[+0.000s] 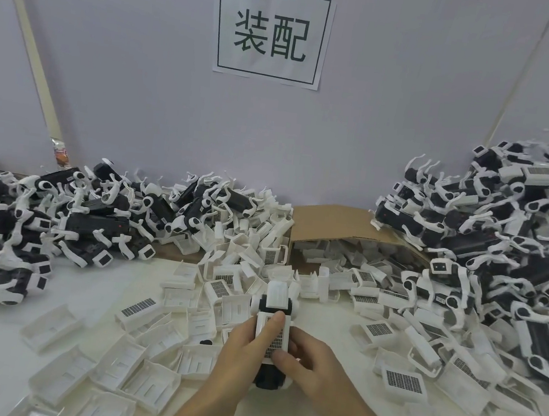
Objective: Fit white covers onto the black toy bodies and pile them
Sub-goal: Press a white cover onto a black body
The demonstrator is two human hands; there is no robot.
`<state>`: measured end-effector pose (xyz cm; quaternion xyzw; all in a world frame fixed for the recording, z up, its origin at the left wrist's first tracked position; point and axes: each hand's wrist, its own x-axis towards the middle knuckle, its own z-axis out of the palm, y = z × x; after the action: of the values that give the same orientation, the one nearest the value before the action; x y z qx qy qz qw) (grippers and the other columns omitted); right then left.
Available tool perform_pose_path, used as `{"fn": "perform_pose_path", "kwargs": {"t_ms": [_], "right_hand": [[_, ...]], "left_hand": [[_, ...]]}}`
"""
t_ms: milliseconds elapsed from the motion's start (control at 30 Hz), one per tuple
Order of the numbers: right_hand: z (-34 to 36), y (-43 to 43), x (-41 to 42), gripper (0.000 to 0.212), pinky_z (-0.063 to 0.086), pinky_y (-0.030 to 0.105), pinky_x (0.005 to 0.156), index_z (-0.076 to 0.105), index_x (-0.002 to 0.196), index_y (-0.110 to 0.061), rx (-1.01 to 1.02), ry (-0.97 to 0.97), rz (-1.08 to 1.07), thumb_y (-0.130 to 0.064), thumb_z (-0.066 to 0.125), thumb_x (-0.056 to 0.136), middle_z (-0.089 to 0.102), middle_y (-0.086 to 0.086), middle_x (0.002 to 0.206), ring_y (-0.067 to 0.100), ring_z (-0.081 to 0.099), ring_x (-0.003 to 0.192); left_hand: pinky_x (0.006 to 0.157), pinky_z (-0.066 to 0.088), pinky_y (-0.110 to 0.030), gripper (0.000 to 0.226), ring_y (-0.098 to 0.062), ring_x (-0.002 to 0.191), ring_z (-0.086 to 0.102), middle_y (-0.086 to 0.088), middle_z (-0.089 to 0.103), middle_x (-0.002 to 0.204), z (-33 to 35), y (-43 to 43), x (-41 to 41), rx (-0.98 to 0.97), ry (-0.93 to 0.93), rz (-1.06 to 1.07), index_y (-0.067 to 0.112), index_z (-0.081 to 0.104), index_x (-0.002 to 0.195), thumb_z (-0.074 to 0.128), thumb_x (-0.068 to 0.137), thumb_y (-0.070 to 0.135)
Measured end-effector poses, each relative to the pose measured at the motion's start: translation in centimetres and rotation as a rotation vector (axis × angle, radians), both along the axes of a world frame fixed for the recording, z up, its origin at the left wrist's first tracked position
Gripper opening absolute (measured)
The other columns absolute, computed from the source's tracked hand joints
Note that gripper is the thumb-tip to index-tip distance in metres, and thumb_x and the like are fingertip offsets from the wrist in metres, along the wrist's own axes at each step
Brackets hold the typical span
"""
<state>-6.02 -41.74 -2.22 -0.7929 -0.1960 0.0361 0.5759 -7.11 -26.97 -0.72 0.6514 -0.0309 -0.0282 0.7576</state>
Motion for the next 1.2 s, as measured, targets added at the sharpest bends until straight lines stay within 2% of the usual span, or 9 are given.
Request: {"fn": "perform_pose_path", "kwargs": {"t_ms": [133, 267, 533, 767, 867, 933, 1000, 1100, 1200], "right_hand": [[0.3, 0.1, -0.2, 0.034, 0.047, 0.044, 0.077, 0.067, 0.111, -0.026, -0.048, -0.050, 0.007, -0.049, 0.058, 0.088, 0.063, 0.018, 0.096, 0.033, 0.060, 0.092], [0.2, 0.2, -0.4, 0.030, 0.044, 0.021, 0.070, 0.064, 0.115, -0.037, -0.106, -0.135, -0.004, -0.052, 0.050, 0.093, 0.069, 0.003, 0.093, 0.014, 0.062, 0.083], [1.1, -0.4, -0.8, 0.030, 0.043, 0.008, 0.070, 0.067, 0.090, -0.048, -0.039, -0.172, -0.069, -0.057, 0.039, 0.098, 0.069, -0.021, 0.079, 0.000, 0.063, 0.076], [1.1, -0.8, -0.6, 0.039, 0.041, 0.010, 0.064, 0.067, 0.074, -0.041, -0.007, -0.182, -0.100, -0.063, 0.042, 0.093, 0.063, -0.015, 0.067, 0.001, 0.057, 0.066], [0.7, -0.9, -0.3, 0.044, 0.043, 0.016, 0.062, 0.064, 0.067, -0.035, -0.017, -0.218, -0.140, -0.062, 0.041, 0.093, 0.061, -0.010, 0.062, 0.004, 0.056, 0.062], [0.6, -1.0, 0.0, 0.048, 0.046, 0.025, 0.060, 0.063, 0.064, -0.029, -0.023, -0.256, -0.179, -0.063, 0.043, 0.091, 0.063, -0.006, 0.061, 0.008, 0.058, 0.059], [0.9, -1.1, 0.1, 0.040, 0.050, 0.033, 0.060, 0.068, 0.073, -0.026, -0.036, -0.334, -0.264, -0.059, 0.051, 0.088, 0.067, -0.005, 0.064, 0.013, 0.060, 0.060], [1.8, -1.7, 0.1, 0.013, 0.049, 0.022, 0.062, 0.067, 0.082, -0.033, 0.055, -0.420, -0.346, -0.046, 0.067, 0.079, 0.069, -0.008, 0.077, 0.013, 0.062, 0.066], [2.4, -2.6, 0.0, 0.030, 0.050, 0.024, 0.071, 0.068, 0.105, -0.032, 0.225, -0.291, -0.211, -0.038, 0.071, 0.076, 0.068, -0.003, 0.101, 0.018, 0.062, 0.082]], "left_hand": [[0.065, 0.055, -0.019, 0.050, -0.013, 0.078, 0.074, -0.002, 0.077, 0.083, 0.0, 0.1, 0.0, 0.015, -0.036, 0.007, 0.015, 0.073, 0.095, 0.060, 0.075, 0.059], [0.064, 0.060, -0.031, 0.047, -0.018, 0.078, 0.075, -0.004, 0.077, 0.083, -0.2, 0.1, 0.1, -0.026, -0.019, 0.032, 0.018, 0.073, 0.098, 0.062, 0.074, 0.058], [0.063, 0.058, -0.026, 0.044, -0.025, 0.081, 0.075, -0.005, 0.077, 0.086, -0.1, 0.0, -0.2, 0.031, -0.065, -0.043, 0.018, 0.069, 0.100, 0.065, 0.077, 0.055], [0.074, 0.061, -0.041, 0.039, -0.033, 0.087, 0.073, -0.008, 0.076, 0.088, -0.3, -0.3, -0.4, 0.110, -0.106, -0.080, 0.021, 0.066, 0.107, 0.059, 0.085, 0.052], [0.073, 0.060, -0.028, 0.025, -0.023, 0.089, 0.074, -0.002, 0.077, 0.093, -0.3, 0.1, -0.4, 0.147, -0.089, -0.121, 0.025, 0.063, 0.115, 0.066, 0.093, 0.036], [0.074, 0.057, -0.022, 0.032, -0.014, 0.092, 0.074, 0.007, 0.076, 0.097, -0.5, 0.4, -0.4, 0.189, -0.080, -0.160, 0.028, 0.060, 0.119, 0.074, 0.091, 0.022], [0.075, 0.056, -0.019, 0.040, -0.007, 0.092, 0.072, 0.012, 0.075, 0.098, -0.5, 0.6, -0.3, 0.245, -0.093, -0.151, 0.030, 0.059, 0.118, 0.078, 0.086, 0.015], [0.068, 0.060, -0.026, 0.039, -0.015, 0.082, 0.073, 0.001, 0.074, 0.096, -0.5, 0.5, -0.3, 0.276, -0.135, -0.123, 0.024, 0.060, 0.114, 0.079, 0.081, 0.013], [0.069, 0.062, -0.042, 0.044, -0.022, 0.082, 0.069, 0.001, 0.072, 0.096, -0.5, 0.1, -0.5, 0.366, -0.233, -0.073, 0.029, 0.062, 0.111, 0.077, 0.070, 0.028]]}}
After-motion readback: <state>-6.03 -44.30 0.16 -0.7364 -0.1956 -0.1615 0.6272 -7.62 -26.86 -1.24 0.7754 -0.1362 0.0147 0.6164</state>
